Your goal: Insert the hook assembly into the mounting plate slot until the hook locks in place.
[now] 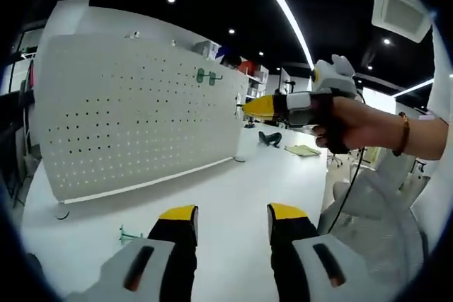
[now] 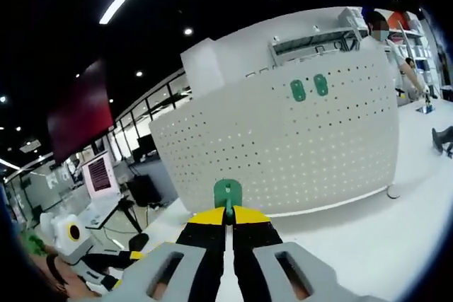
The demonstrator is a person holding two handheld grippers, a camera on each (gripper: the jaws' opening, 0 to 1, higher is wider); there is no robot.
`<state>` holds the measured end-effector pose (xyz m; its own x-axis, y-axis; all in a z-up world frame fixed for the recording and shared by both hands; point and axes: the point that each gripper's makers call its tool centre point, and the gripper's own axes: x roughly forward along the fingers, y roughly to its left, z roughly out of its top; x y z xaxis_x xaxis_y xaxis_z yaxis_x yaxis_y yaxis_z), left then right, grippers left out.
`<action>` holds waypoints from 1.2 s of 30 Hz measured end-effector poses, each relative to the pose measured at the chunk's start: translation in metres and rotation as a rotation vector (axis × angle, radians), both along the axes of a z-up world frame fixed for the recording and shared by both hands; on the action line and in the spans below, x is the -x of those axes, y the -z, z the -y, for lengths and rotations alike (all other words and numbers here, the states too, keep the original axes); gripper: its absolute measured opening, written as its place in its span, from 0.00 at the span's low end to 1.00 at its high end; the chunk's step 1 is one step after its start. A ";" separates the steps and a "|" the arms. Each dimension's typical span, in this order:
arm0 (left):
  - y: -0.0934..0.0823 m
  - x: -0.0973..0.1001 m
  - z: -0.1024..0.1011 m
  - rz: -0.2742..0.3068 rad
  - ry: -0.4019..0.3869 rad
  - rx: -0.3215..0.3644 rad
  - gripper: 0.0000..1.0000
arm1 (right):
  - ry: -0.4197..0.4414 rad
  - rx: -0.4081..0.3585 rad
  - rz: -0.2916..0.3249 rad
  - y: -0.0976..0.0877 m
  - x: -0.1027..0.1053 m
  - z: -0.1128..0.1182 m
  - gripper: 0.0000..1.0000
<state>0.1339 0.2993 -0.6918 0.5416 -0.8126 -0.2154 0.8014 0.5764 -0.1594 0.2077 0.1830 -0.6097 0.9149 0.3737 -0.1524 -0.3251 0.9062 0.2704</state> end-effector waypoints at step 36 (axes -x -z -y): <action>-0.013 -0.002 -0.016 -0.002 0.007 0.034 0.59 | 0.107 0.145 0.084 -0.049 -0.059 0.028 0.01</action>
